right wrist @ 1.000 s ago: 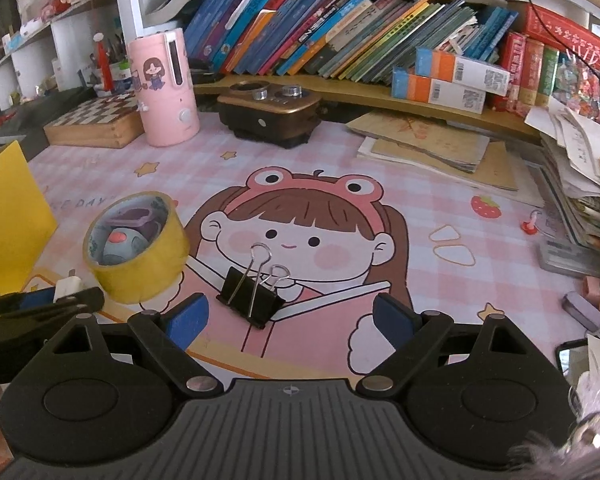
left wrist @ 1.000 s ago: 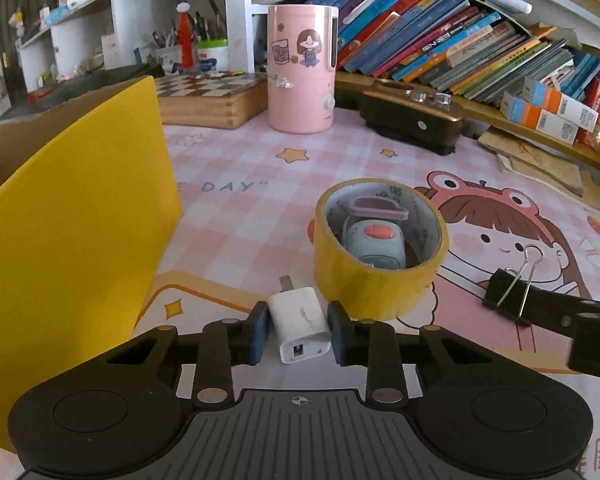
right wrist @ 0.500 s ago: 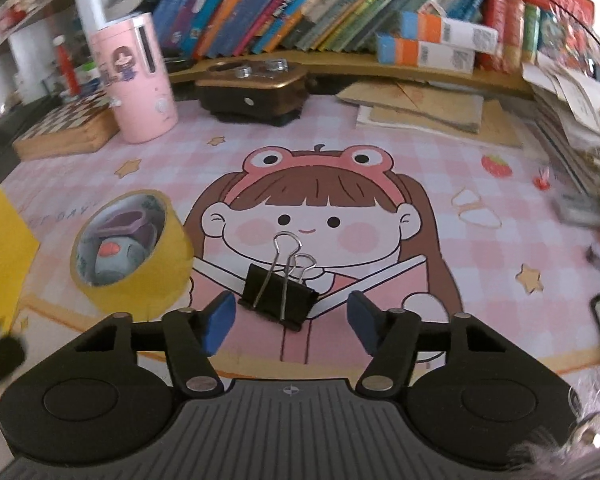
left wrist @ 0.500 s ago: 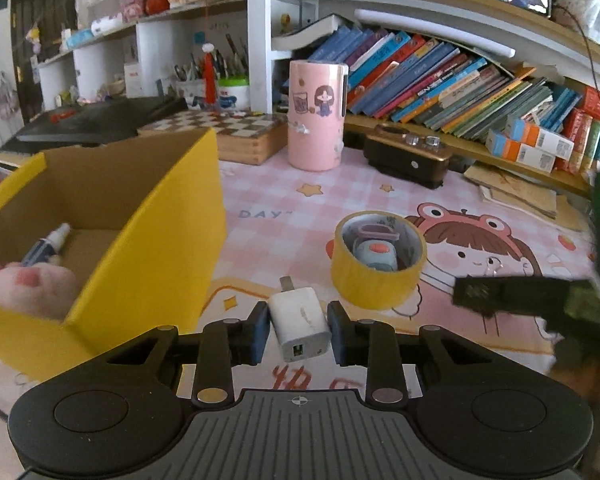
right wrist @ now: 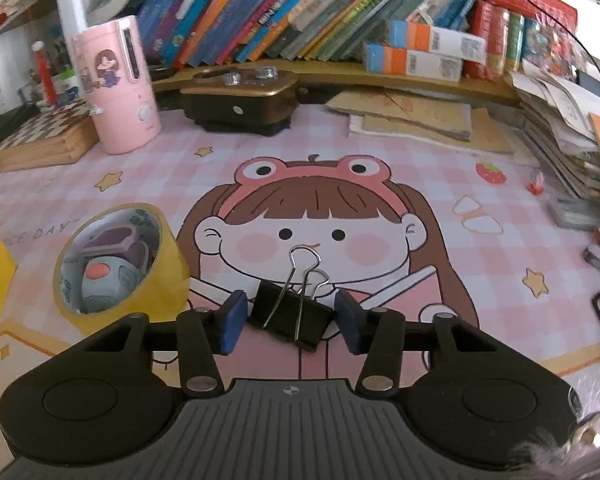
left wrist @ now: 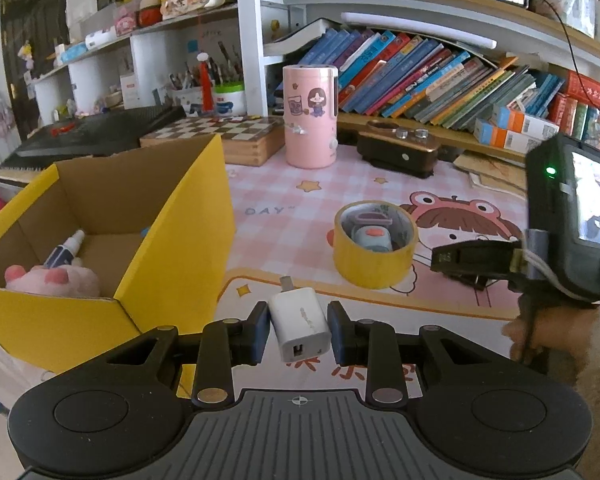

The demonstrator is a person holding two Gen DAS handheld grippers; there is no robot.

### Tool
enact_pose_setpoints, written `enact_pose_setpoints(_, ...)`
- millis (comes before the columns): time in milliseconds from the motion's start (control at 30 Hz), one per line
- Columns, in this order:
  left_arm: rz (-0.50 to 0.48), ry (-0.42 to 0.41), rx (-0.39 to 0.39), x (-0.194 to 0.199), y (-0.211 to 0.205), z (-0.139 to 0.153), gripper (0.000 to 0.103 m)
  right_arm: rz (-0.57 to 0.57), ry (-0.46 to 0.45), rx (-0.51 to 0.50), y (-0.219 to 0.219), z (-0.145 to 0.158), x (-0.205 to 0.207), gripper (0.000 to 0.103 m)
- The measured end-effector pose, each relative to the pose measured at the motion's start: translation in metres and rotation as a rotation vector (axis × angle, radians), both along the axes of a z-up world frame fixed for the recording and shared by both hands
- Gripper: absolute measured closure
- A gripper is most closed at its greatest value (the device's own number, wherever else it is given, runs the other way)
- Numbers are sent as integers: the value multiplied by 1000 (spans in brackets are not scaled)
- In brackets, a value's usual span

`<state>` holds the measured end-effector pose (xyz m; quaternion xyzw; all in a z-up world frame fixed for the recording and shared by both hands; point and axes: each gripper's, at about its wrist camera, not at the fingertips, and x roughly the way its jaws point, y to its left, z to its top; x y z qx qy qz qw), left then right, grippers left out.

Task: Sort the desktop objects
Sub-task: 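Grasp the white charger cube with the left gripper while the right grasps the black binder clip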

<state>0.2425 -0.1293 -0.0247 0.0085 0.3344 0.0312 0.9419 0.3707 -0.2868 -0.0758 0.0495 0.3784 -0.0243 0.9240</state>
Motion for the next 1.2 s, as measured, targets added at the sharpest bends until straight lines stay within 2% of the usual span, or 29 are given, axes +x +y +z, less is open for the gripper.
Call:
enact_pose_setpoints(133, -18, -8, -8, -1, -2, 1, 73, 60, -17, 19, -17, 2, -7, 58)
enact_pose_setpoints(367, -48, -24, -36, -2, -7, 5, 73, 141, -58, -20, -35, 17, -29, 58)
enact_pose_setpoints(500, -67, -38, -57, -8, -9, 9, 73, 145, -23, 13, -44, 25, -39, 58)
enact_pose_setpoints(700, -98, -26, -131, -22, -2, 14, 73, 156, 26, 86, -54, 43, -58, 58)
enact_pose_setpoints(1200, -120, -47, -213, -71, 33, 26, 73, 245, 76, 118, -24, 67, -128, 58)
